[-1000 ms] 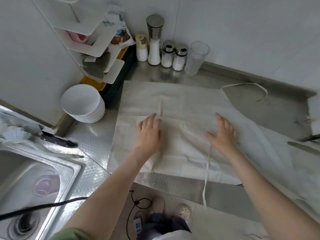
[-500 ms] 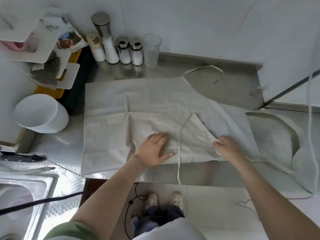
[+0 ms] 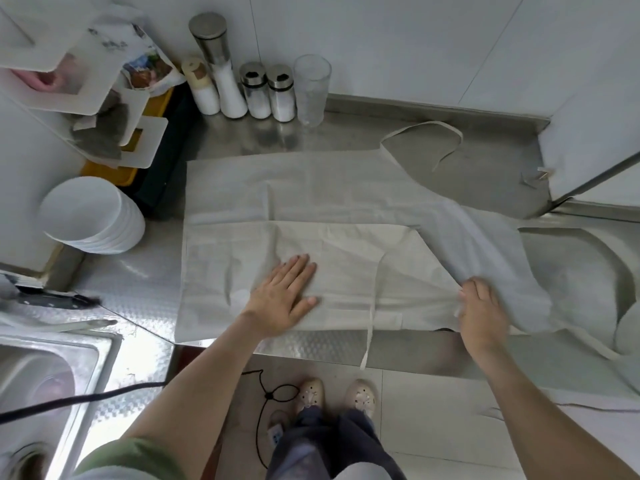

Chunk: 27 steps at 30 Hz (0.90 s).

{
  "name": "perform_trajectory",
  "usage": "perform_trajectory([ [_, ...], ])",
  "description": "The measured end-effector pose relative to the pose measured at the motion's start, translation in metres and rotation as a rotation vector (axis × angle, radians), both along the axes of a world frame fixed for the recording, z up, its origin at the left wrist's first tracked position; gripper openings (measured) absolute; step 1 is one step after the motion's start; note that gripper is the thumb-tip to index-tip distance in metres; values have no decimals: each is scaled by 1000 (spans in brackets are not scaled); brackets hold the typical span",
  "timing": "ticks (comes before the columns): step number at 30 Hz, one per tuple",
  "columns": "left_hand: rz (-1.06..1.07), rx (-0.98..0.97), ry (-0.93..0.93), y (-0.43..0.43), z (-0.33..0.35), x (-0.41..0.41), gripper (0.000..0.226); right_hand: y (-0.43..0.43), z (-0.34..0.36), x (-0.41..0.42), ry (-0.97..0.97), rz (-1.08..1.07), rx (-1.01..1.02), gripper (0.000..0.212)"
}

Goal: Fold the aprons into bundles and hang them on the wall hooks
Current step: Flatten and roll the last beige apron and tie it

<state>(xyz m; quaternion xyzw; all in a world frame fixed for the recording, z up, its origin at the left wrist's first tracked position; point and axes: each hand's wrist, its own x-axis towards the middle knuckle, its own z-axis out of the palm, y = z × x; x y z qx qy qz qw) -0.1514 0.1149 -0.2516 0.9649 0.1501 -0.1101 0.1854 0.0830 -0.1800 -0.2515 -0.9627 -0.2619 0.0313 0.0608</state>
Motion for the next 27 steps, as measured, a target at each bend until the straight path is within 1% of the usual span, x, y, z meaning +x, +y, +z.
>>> perform_trajectory([
  [1, -75, -12, -8, -1, 1, -1, 83, -6, 1, 3, 25, -71, -22, 30],
  [3, -235, -34, -22, -3, 3, -5, 93, -19, 5, 14, 67, -204, -88, 28],
  [5, -344, 13, -45, -3, 2, -13, 99, -25, 10, 26, 75, -250, -140, 22],
  [6, -366, 40, -58, -2, -2, -16, 97, -24, 13, 30, 78, -251, -168, 20],
  [7, -365, 71, -72, 1, -2, -18, 89, -23, 14, 32, 81, -251, -191, 20],
  [10, -344, 170, -100, 6, 0, -22, 57, -18, 12, 28, 84, -269, -221, 25],
  [11, -321, 202, -136, 10, 1, -24, 55, -19, 10, 27, 78, -269, -248, 27],
  [12, -285, 217, -140, 16, 4, -28, 59, -20, 8, 26, 75, -258, -288, 30],
  [13, -236, 200, -90, 21, 6, -34, 67, -21, 8, 26, 77, -252, -320, 33],
  [14, -206, 199, -102, 27, 8, -41, 76, -20, 8, 27, 85, -256, -317, 34],
  [15, -186, 215, -107, 34, 10, -48, 79, -19, 8, 29, 90, -266, -293, 33],
  [16, -169, 232, -52, 38, 14, -54, 76, -16, 9, 30, 91, -269, -271, 32],
  [17, -148, 226, 32, 40, 21, -56, 71, -13, 9, 29, 82, -266, -253, 30],
  [18, -154, 235, 16, 39, 26, -53, 66, -9, 10, 29, 64, -263, -226, 27],
  [20, -210, 237, -79, 31, 33, -40, 46, -1, 11, 24, 39, -272, -113, 27],
  [21, -252, 256, -134, 25, 32, -28, 40, 2, 11, 19, 42, -289, -56, 31],
  [23, -351, 256, -162, 5, 34, 4, 48, 8, 9, 10, 76, -284, -37, 41],
  [24, -395, 251, -162, -8, 38, 20, 52, 12, 12, 6, 84, -240, -45, 46],
  [25, -449, 237, -155, -21, 32, 38, 57, 10, 14, 5, 52, -182, -47, 51],
  [27, -487, 219, -95, -47, 31, 70, 66, 10, 19, 1, 94, 9, -16, 62],
])
